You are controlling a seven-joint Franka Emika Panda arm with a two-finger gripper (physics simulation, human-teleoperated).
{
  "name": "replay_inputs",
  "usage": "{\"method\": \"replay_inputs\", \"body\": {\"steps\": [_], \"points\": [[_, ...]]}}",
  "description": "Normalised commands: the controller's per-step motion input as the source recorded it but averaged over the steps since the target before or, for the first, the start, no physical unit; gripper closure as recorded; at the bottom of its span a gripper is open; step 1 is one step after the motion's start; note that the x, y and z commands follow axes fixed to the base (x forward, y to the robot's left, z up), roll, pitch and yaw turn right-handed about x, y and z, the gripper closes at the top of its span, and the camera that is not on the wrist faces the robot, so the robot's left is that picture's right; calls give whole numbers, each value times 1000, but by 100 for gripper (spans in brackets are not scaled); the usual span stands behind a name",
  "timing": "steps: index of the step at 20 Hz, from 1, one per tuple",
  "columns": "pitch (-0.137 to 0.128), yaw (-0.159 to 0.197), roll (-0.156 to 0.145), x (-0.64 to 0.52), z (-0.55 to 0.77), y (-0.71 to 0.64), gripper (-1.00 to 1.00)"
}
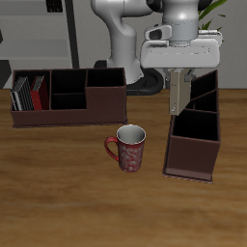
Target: Place the striped book into the back desk caddy's left compartment and place the red book into the back desk caddy's left compartment and place the yellow book into the left desk caddy's right compartment
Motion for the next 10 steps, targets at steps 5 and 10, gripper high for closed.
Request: {"method": "replay_inputs", "body": {"steps": [5, 10], "points": [[32, 23, 35, -10, -161, 326, 100], [34, 35, 16, 73, -199, 165, 100]]}}
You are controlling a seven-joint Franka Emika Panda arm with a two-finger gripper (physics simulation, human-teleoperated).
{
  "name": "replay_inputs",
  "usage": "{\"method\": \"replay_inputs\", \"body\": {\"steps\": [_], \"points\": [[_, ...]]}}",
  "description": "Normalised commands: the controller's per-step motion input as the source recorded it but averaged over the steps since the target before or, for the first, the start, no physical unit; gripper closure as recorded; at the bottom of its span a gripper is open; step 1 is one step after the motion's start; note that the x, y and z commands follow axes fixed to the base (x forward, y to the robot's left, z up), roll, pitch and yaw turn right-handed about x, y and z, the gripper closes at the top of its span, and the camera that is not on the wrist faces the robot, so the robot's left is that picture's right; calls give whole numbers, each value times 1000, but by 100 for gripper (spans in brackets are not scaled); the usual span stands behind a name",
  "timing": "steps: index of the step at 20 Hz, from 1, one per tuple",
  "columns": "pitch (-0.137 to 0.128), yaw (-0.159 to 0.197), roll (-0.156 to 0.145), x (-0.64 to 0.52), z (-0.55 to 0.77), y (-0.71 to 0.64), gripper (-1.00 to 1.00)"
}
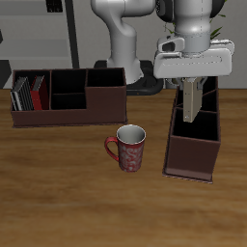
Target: Place the striped book into the back desk caddy's left compartment and place the red book into the back desk caddy's left compartment and place the yellow book into the left desk caddy's right compartment
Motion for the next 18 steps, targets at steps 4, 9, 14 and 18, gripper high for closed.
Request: {"method": "replay_inputs", "body": {"steps": [4, 9, 14, 18], "points": [[37, 16, -20, 89, -212, -78, 100], [46, 20, 34, 97, -380, 139, 100], [32, 23, 5, 78, -357, -35, 100], [33, 6, 20, 57, -338, 55, 100]]}}
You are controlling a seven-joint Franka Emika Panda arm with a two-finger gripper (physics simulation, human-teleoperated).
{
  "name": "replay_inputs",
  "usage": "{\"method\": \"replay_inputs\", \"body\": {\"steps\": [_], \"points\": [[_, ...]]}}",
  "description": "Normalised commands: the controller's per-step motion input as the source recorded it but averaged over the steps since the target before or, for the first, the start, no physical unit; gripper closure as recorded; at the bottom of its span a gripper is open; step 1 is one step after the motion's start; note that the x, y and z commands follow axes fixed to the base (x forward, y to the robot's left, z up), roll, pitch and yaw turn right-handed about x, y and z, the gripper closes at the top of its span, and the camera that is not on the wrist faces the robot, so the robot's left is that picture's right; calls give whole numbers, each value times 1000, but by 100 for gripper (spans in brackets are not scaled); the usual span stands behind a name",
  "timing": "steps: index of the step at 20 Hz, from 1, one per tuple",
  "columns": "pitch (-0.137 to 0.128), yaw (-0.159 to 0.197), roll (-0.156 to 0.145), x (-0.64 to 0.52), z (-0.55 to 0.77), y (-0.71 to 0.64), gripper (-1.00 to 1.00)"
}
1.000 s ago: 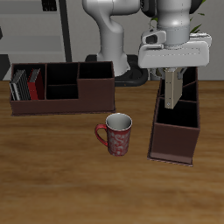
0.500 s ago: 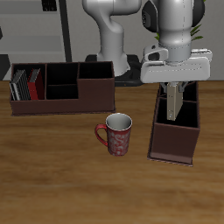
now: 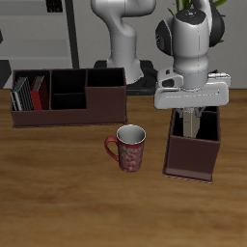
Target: Place the striped book into the back desk caddy's left compartment and place the red book into the back desk caddy's left compartment and place the yellow book into the left desk caddy's right compartment
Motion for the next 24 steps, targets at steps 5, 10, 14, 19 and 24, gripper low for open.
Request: {"method": "replay_inputs", "body": {"steps": [5, 10, 14, 19, 24], "points": [[47, -17, 5, 103, -380, 53, 100], [65, -75, 4, 37, -242, 58, -100], [19, 0, 10, -7, -124, 82, -100], [-19, 14, 23, -152, 108, 114, -100], [-32, 4, 33, -313, 214, 182, -100]]}}
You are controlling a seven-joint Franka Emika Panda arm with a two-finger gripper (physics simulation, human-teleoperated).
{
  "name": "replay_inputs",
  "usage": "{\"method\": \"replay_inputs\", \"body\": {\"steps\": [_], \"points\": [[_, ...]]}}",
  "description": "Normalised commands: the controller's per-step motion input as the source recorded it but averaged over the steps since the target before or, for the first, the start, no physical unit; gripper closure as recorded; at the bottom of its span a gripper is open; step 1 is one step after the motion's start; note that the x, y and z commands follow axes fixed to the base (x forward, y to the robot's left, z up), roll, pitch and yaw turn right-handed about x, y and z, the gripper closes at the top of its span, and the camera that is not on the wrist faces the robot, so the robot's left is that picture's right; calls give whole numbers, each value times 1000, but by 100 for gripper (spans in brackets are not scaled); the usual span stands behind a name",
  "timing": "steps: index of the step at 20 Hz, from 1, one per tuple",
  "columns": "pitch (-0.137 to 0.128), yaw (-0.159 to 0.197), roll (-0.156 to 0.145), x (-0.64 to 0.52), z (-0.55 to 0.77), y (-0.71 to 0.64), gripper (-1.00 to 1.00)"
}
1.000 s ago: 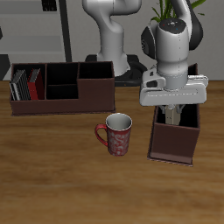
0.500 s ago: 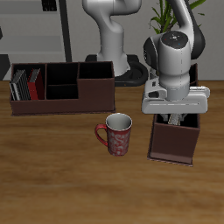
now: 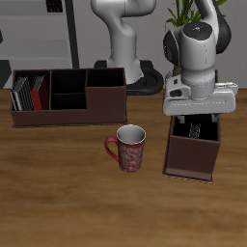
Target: Place the striped book into the back desk caddy's left compartment and place the red book into the back desk caddy's left compartment and place the yellow book into the left desk caddy's right compartment
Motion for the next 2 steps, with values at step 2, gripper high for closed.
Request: {"method": "replay_inputs", "body": {"steps": [2], "points": [[-49, 84, -51, -640, 78, 31, -100]]}}
